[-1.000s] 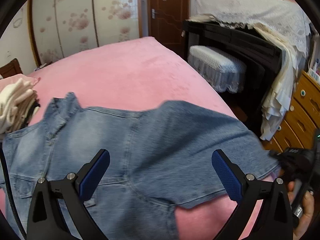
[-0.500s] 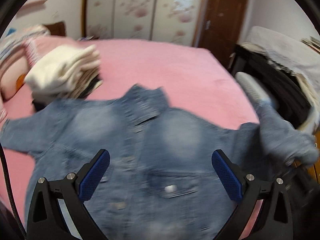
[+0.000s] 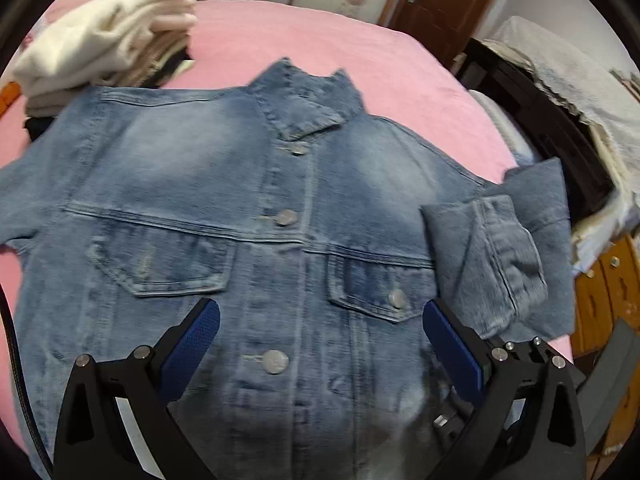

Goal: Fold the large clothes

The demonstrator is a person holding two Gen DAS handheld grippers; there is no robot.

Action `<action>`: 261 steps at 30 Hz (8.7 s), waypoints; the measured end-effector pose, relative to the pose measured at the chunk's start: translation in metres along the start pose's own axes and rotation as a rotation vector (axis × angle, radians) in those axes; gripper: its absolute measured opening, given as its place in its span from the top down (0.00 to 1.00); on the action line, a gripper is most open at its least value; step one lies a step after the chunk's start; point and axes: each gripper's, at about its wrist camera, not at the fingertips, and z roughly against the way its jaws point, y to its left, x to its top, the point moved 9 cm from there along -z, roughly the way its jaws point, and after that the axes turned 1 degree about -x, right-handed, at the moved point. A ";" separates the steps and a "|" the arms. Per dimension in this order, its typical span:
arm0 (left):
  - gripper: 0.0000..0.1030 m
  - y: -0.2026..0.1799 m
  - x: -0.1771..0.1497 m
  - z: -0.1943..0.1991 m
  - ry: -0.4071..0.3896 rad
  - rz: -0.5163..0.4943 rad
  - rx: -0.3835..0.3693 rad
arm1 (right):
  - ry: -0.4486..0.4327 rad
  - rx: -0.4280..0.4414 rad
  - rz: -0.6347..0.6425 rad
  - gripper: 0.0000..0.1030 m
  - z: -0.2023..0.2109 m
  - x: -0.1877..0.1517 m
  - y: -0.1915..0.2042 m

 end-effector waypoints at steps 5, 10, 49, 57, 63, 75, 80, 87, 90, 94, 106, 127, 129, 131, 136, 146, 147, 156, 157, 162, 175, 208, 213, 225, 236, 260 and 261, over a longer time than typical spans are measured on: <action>0.02 -0.026 -0.003 0.001 -0.014 -0.092 -0.025 | -0.059 -0.054 -0.022 0.57 0.026 -0.006 -0.003; 0.02 -0.052 -0.006 -0.001 -0.022 -0.182 -0.037 | -0.085 -0.067 -0.106 0.54 0.060 -0.021 -0.017; 0.86 0.030 0.081 0.027 -0.281 -0.038 0.020 | 0.016 0.007 -0.463 0.54 0.044 -0.066 -0.093; 0.87 0.062 0.121 0.036 -0.398 -0.022 -0.006 | 0.032 -0.018 -0.490 0.54 0.019 -0.058 -0.116; 0.86 0.123 0.107 -0.010 -0.309 0.195 -0.059 | 0.073 0.034 -0.527 0.54 -0.004 -0.065 -0.130; 0.77 0.162 0.031 -0.041 -0.183 0.386 -0.121 | 0.116 0.004 -0.502 0.64 -0.040 -0.048 -0.142; 0.80 0.175 0.033 -0.034 -0.211 0.428 -0.097 | 0.084 0.006 -0.598 0.88 -0.035 -0.050 -0.150; 0.81 0.194 0.031 -0.020 -0.191 0.458 -0.077 | 0.151 0.003 -0.660 0.77 -0.038 -0.063 -0.150; 0.69 0.183 0.036 0.008 -0.223 0.398 -0.085 | 0.136 -0.025 -0.628 0.76 -0.019 -0.062 -0.149; 0.50 0.143 0.056 0.036 -0.272 0.249 -0.098 | 0.095 -0.059 -0.571 0.76 0.012 -0.067 -0.138; 0.69 0.086 0.073 -0.061 -0.114 -0.015 0.117 | 0.052 -0.028 -0.530 0.76 0.026 -0.060 -0.113; 0.57 0.072 0.097 -0.046 -0.173 0.024 0.062 | 0.007 0.087 -0.577 0.76 -0.043 0.061 -0.171; 0.57 0.080 0.092 -0.070 -0.126 0.035 0.105 | 0.039 0.102 -0.578 0.76 -0.074 0.072 -0.168; 0.57 0.091 0.087 -0.083 -0.094 0.049 0.127 | 0.086 0.104 -0.575 0.76 -0.099 0.073 -0.166; 0.57 0.093 0.082 -0.087 -0.101 -0.018 0.094 | 0.197 0.026 -0.593 0.84 -0.148 0.050 -0.190; 0.48 0.087 0.084 -0.084 -0.081 -0.054 0.086 | 0.183 -0.003 -0.653 0.82 -0.124 0.028 -0.208; 0.45 0.085 0.085 -0.079 -0.084 -0.052 0.088 | 0.184 0.008 -0.680 0.82 -0.117 0.027 -0.207; 0.18 0.062 0.088 -0.001 -0.174 -0.062 0.065 | 0.132 0.119 -0.767 0.81 -0.048 0.028 -0.173; 0.16 0.060 0.087 0.007 -0.178 -0.064 0.061 | 0.127 0.126 -0.770 0.81 -0.041 0.029 -0.167; 0.14 0.044 0.077 0.060 -0.214 -0.065 0.026 | 0.104 0.122 -0.774 0.65 0.009 0.022 -0.144; 0.01 0.083 0.034 0.186 -0.276 0.017 0.057 | -0.061 0.155 -0.653 0.62 0.121 0.054 -0.056; 0.02 0.551 -0.018 0.158 -0.385 0.844 0.005 | -0.080 0.321 -0.183 0.62 0.065 0.231 0.279; 0.02 0.570 -0.008 0.138 -0.390 0.873 -0.020 | -0.062 0.362 -0.135 0.62 0.041 0.248 0.319; 0.74 0.603 0.017 0.093 -0.316 0.866 0.038 | -0.034 0.433 -0.141 0.62 0.009 0.254 0.350; 0.92 0.573 0.041 0.122 -0.347 0.663 0.195 | -0.020 0.370 -0.176 0.62 -0.001 0.241 0.316; 0.92 0.257 0.127 0.184 -0.495 -0.096 0.237 | -0.051 0.282 -0.356 0.62 0.031 0.193 0.194; 0.92 0.222 0.128 0.173 -0.485 -0.152 0.201 | -0.044 0.260 -0.390 0.62 0.030 0.181 0.172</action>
